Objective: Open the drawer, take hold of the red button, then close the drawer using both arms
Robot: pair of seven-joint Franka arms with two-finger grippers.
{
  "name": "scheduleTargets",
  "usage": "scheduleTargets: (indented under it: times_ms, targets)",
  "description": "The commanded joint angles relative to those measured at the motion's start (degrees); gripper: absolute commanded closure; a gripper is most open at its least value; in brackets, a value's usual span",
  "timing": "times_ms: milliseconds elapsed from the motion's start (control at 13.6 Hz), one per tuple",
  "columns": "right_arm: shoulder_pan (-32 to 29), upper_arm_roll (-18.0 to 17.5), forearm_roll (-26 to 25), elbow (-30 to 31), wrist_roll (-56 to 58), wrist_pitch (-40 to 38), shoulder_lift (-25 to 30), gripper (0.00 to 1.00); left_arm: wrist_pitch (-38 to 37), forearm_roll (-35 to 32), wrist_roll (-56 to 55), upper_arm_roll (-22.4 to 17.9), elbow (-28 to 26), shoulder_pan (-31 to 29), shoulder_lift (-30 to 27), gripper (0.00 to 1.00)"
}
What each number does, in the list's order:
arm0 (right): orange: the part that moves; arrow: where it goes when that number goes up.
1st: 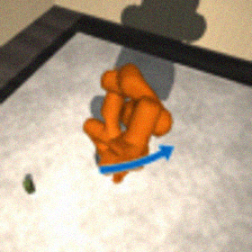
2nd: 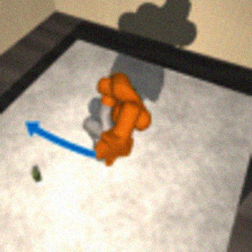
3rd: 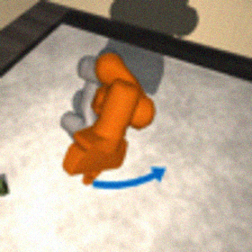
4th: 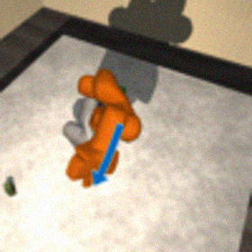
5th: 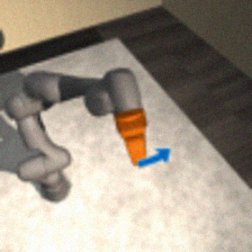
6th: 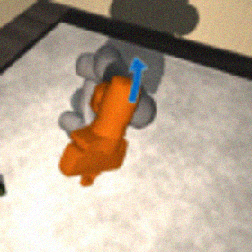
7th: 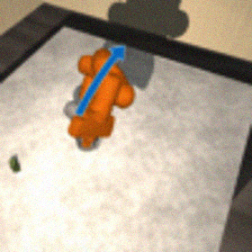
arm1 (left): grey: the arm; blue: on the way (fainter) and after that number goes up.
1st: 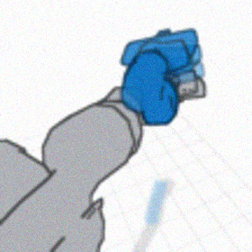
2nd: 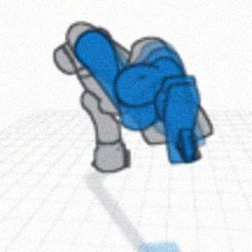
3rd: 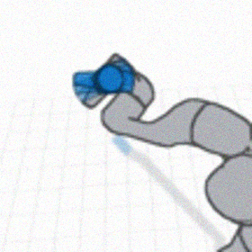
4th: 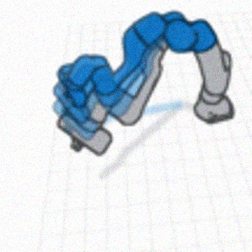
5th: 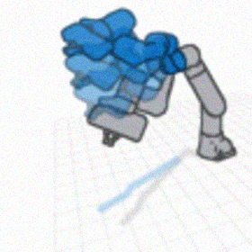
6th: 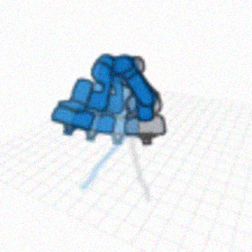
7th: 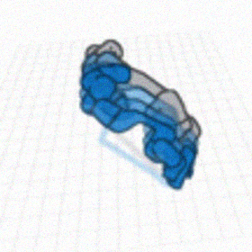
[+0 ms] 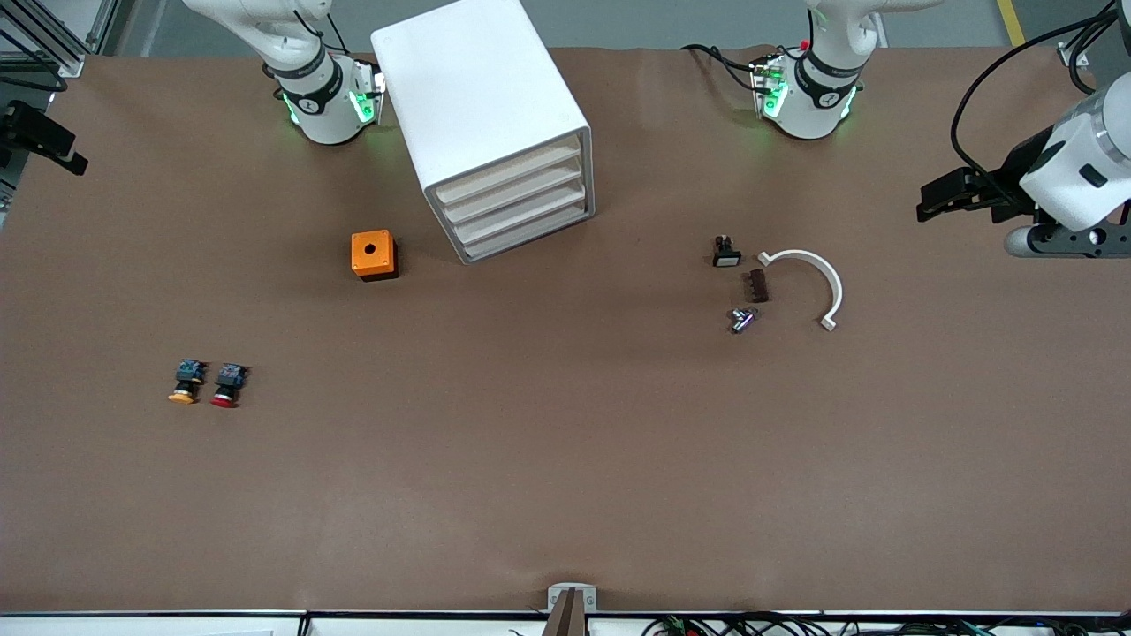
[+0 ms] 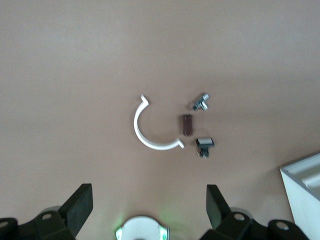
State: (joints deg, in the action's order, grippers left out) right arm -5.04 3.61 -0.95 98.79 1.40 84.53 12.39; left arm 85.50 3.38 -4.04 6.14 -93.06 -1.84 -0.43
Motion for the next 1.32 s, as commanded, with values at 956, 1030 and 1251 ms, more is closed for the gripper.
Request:
scheduleTargets:
  times_ms: [956, 1030, 1251]
  targets:
    - [0.2, -0.5, 0.4, -1.0, 0.0, 0.4, -0.3, 0.00, 8.7, -1.2, 1.6, -7.3, -1.4, 5.7, -3.3, 0.00]
    - [0.1, -0.5, 0.4, -1.0, 0.0, 0.3, -0.3, 0.00, 6.5, -1.2, 1.6, -7.2, 0.5, 5.6, -2.7, 0.00]
    - [0.1, -0.5, 0.4, -0.9, -0.1, 0.3, -0.3, 0.00, 4.8, -1.3, 1.5, -7.3, 2.5, 5.7, -1.1, 0.00]
